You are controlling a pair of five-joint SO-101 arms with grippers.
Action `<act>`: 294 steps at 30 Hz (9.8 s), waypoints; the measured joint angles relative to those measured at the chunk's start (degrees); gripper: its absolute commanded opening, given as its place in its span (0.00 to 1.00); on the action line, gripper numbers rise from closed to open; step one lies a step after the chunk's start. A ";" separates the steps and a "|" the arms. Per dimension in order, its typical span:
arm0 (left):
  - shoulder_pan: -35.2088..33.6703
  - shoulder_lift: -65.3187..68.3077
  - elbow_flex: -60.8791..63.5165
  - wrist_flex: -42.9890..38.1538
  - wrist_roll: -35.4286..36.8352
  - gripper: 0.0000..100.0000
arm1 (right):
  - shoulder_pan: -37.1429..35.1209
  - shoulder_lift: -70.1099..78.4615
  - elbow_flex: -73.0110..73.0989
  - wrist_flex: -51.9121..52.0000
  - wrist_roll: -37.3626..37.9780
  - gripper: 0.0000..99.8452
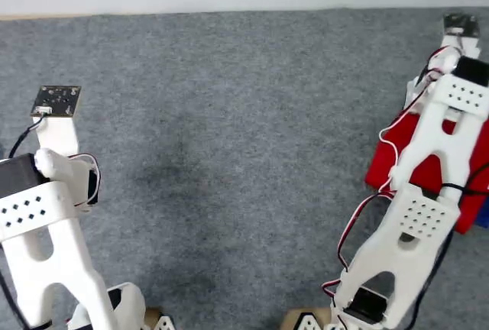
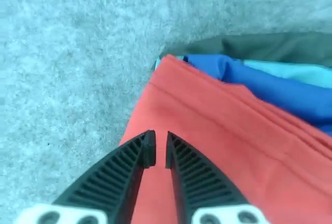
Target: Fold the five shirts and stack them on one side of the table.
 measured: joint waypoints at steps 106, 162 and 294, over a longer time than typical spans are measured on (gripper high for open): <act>-34.64 23.21 -11.25 -14.24 -26.11 0.22 | 19.78 -80.97 84.22 13.27 28.22 0.05; 35.96 -1.41 -11.43 -19.25 -10.02 0.00 | 23.12 -96.62 94.51 13.54 28.31 0.05; -14.07 2.11 9.23 -10.99 -17.58 0.00 | -58.46 -64.79 85.01 5.89 8.09 0.07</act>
